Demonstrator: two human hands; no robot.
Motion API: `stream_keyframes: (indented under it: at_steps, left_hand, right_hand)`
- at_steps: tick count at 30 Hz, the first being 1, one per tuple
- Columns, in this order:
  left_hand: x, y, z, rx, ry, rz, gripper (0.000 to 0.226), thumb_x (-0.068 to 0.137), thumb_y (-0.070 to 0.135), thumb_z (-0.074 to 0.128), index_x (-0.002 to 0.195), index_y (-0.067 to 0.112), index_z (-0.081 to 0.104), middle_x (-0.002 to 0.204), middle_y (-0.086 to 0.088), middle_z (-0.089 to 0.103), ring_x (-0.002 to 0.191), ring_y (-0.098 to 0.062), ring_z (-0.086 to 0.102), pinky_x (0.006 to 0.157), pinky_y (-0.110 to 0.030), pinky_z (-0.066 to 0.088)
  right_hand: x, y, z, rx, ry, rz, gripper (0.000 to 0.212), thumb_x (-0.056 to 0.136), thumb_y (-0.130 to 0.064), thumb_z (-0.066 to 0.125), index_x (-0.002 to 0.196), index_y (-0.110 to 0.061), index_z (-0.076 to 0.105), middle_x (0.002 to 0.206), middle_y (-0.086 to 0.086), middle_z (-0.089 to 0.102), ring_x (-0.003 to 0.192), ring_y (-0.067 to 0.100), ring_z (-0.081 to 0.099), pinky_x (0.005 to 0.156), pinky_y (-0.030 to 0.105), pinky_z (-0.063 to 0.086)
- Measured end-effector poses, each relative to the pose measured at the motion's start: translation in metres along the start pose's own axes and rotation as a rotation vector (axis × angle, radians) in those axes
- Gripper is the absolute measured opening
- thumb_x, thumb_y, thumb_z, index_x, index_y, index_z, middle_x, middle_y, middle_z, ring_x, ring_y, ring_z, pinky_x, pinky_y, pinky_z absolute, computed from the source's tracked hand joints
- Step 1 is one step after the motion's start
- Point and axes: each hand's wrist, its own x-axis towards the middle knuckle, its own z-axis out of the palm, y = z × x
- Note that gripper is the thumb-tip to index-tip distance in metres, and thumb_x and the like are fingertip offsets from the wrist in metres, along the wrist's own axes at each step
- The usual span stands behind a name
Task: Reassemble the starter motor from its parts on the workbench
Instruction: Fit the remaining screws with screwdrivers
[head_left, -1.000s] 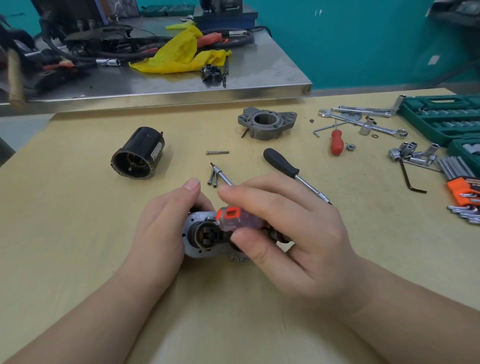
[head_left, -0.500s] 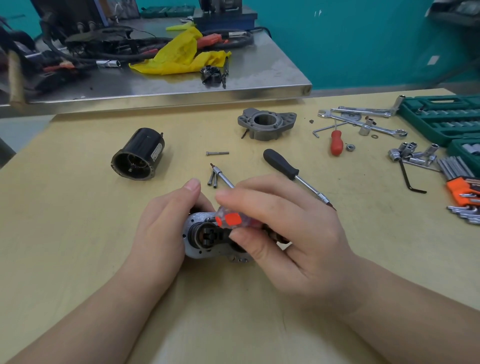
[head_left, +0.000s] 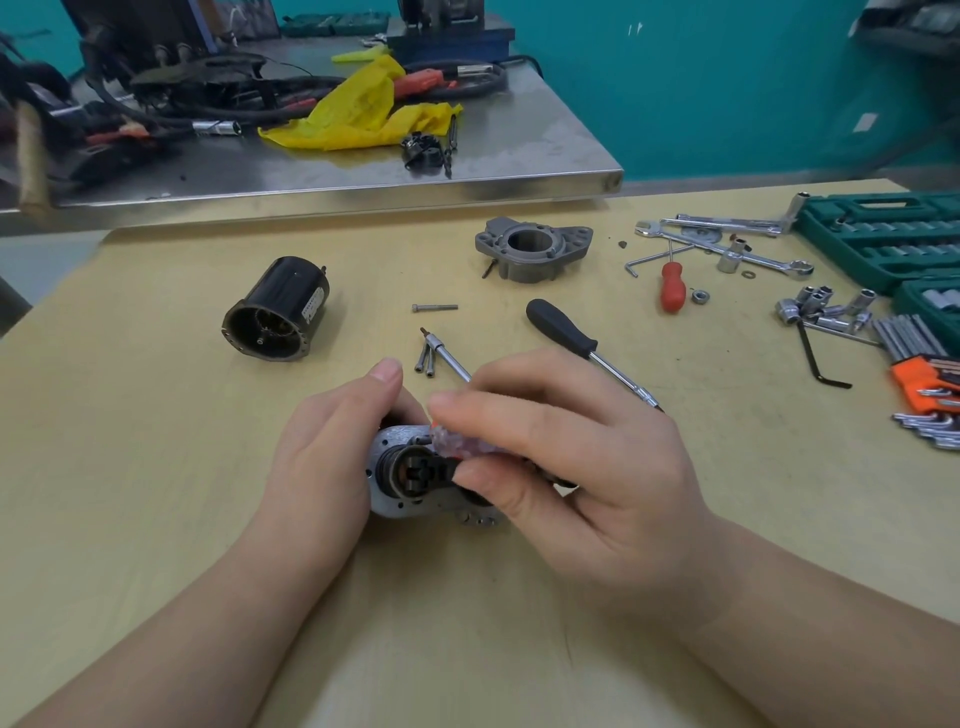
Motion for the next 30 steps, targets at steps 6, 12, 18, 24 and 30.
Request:
stream_keyframes:
  at_steps: [6, 12, 18, 24, 30]
  left_hand:
    - [-0.0018, -0.0003, -0.0003, 0.054, 0.025, -0.004, 0.065, 0.094, 0.067, 0.049, 0.072, 0.010, 0.071, 0.073, -0.029, 0.064, 0.063, -0.020, 0.059, 0.053, -0.026, 0.045]
    - [-0.0003, 0.0008, 0.0013, -0.030, -0.006, -0.031, 0.058, 0.091, 0.064, 0.054, 0.064, 0.016, 0.069, 0.063, -0.014, 0.061, 0.062, -0.025, 0.058, 0.061, -0.035, 0.046]
    - [-0.0024, -0.0009, 0.0022, -0.008, 0.043, -0.026, 0.059, 0.090, 0.068, 0.054, 0.065, 0.017, 0.071, 0.062, -0.008, 0.063, 0.060, -0.019, 0.058, 0.058, -0.029, 0.047]
    - [0.0006, -0.0014, -0.0011, -0.061, -0.005, -0.044, 0.059, 0.084, 0.071, 0.055, 0.064, 0.017, 0.070, 0.063, -0.013, 0.061, 0.062, -0.027, 0.057, 0.068, -0.045, 0.043]
    - [-0.0006, -0.0012, -0.0010, -0.040, 0.022, -0.035, 0.065, 0.086, 0.072, 0.057, 0.070, 0.011, 0.070, 0.080, -0.040, 0.058, 0.068, -0.035, 0.058, 0.073, -0.049, 0.044]
  right_hand:
    - [-0.0025, -0.0010, -0.0023, 0.003, -0.017, -0.028, 0.033, 0.102, 0.004, 0.057, 0.134, 0.012, 0.061, 0.123, 0.023, 0.066, 0.110, 0.024, 0.067, 0.093, 0.028, 0.054]
    - [0.0006, 0.0005, 0.0000, -0.011, 0.009, -0.004, 0.029, 0.101, -0.007, 0.068, 0.129, -0.002, 0.067, 0.107, 0.018, 0.066, 0.090, 0.013, 0.063, 0.083, 0.020, 0.048]
    - [-0.0013, -0.0022, -0.0021, -0.029, -0.001, -0.023, 0.033, 0.100, 0.004, 0.058, 0.133, 0.009, 0.063, 0.120, 0.022, 0.065, 0.105, 0.011, 0.063, 0.093, 0.020, 0.048]
    - [-0.0005, -0.0002, -0.0005, -0.033, 0.007, -0.012, 0.027, 0.102, -0.007, 0.067, 0.128, -0.001, 0.070, 0.108, 0.020, 0.063, 0.079, 0.024, 0.061, 0.074, 0.029, 0.051]
    - [-0.0023, -0.0024, -0.0018, -0.030, -0.004, -0.032, 0.030, 0.101, 0.003, 0.059, 0.131, 0.008, 0.066, 0.119, 0.022, 0.066, 0.099, 0.020, 0.067, 0.086, 0.026, 0.054]
